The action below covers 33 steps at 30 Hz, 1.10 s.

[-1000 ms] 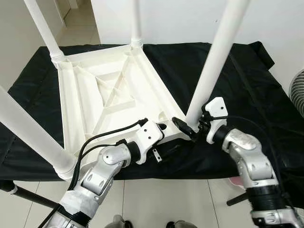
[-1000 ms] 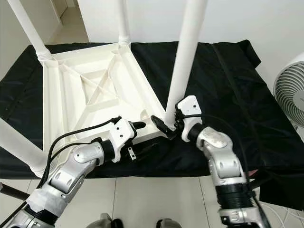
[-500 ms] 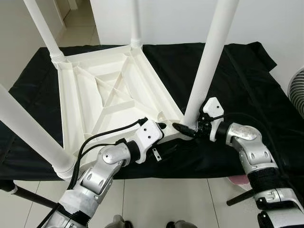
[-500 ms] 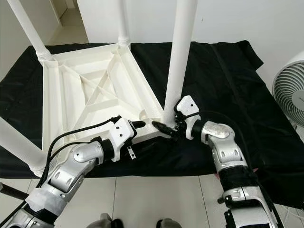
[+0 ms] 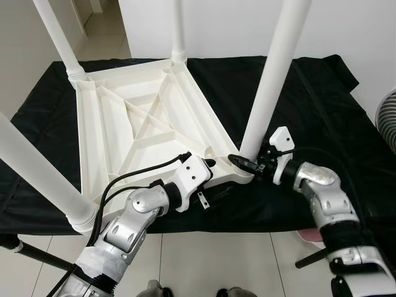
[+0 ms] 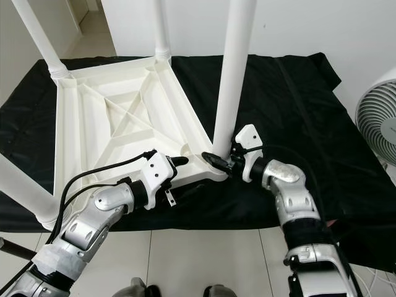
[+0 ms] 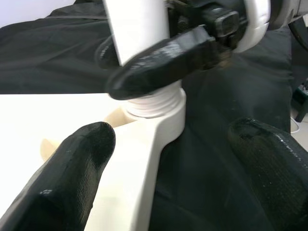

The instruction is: Building children table

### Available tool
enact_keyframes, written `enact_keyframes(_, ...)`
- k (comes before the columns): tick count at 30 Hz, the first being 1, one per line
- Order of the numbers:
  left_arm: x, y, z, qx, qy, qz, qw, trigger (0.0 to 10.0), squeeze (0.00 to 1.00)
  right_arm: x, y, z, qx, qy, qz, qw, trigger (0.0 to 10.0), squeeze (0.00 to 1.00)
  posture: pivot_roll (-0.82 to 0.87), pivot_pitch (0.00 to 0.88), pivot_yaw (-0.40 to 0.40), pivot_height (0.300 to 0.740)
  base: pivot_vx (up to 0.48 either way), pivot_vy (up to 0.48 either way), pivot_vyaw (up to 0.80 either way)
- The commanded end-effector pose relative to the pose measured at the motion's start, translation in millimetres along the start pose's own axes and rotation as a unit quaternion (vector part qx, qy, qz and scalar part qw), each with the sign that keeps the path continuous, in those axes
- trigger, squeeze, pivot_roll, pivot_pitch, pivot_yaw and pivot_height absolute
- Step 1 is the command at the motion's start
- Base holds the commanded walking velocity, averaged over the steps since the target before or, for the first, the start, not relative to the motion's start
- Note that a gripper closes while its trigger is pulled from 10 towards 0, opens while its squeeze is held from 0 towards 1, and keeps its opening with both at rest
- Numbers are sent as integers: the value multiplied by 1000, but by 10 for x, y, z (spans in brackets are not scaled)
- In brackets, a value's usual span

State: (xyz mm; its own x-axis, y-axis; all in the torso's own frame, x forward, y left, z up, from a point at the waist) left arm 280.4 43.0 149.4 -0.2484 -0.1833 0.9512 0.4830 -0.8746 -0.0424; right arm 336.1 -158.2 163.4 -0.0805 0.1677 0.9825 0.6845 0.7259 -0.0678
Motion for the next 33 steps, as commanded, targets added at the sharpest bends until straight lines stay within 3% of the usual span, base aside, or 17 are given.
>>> enact_keyframes(1, -15, -10, -9, -10, 0, 7, 1000, 10000, 0, -58, 22, -1, -36, 10, 14, 999, 10000, 0, -129, 100, 50, 740, 0, 0, 0)
enact_keyframes(12, -30, -13, -43, -9, -5, 7, 1000, 10000, 0, -6, 78, 206, -179, 70, -2, 981, 10000, 0, -132, 110, 38, 740, 0, 0, 0)
enact_keyframes(14, -34, -17, -51, -11, -6, 8, 1000, 10000, 0, 18, 61, 243, -254, 81, -3, 964, 10000, 0, -132, 109, 38, 740, 0, 0, 0)
enact_keyframes(15, -34, -17, -51, -11, -6, 8, 1000, 10000, 0, 18, 61, 243, -254, 81, -3, 964, 10000, 0, -132, 109, 38, 740, 0, 0, 0)
enact_keyframes(19, -41, -16, -58, -14, -6, 9, 1000, 10000, 0, 46, 32, 351, -348, 92, 6, 933, 10000, 0, -134, 109, 38, 740, 0, 0, 0)
enact_keyframes(23, -38, -15, -65, -14, -6, 9, 1000, 10000, 0, 73, 23, 415, -369, 96, 8, 924, 10000, 0, -131, 108, 34, 740, 0, 0, 0)
enact_keyframes(27, -37, -15, -67, -14, -5, 9, 1000, 10000, 0, 96, 74, 544, -356, 100, 7, 929, 10000, 0, -131, 108, 34, 740, 0, 0, 0)
enact_keyframes(30, -39, -15, -69, -15, -5, 9, 1000, 10000, 0, 119, 77, 544, -354, 99, 2, 930, 10000, 0, -130, 104, 33, 740, 0, 0, 0)
enact_keyframes(31, -40, -14, -69, -16, -4, 9, 1000, 10000, 0, 135, 77, 535, -352, 97, -3, 931, 10000, 1000, -130, 104, 33, 740, 0, 0, 0)
enact_keyframes(33, -40, -14, -69, -16, -4, 9, 1000, 10000, 0, 135, 77, 535, -352, 97, -3, 931, 10000, 1000, -130, 104, 33, 740, 0, 0, 0)
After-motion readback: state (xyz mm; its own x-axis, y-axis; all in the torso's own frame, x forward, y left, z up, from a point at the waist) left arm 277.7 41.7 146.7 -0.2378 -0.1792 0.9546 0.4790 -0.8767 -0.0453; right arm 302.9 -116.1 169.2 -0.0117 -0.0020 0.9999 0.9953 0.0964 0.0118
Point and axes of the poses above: a point about 5 cm out from each wrist's last joint towards the gripper, its own y axis pointing out of the wrist towards the gripper, its own x axis along the axis of the wrist's last joint, z = x × y, the point moved 1 cm from there along y, pointing out of the wrist towards the gripper, and after that the axes turned 2 degrees about y, right-handed, at the moved point
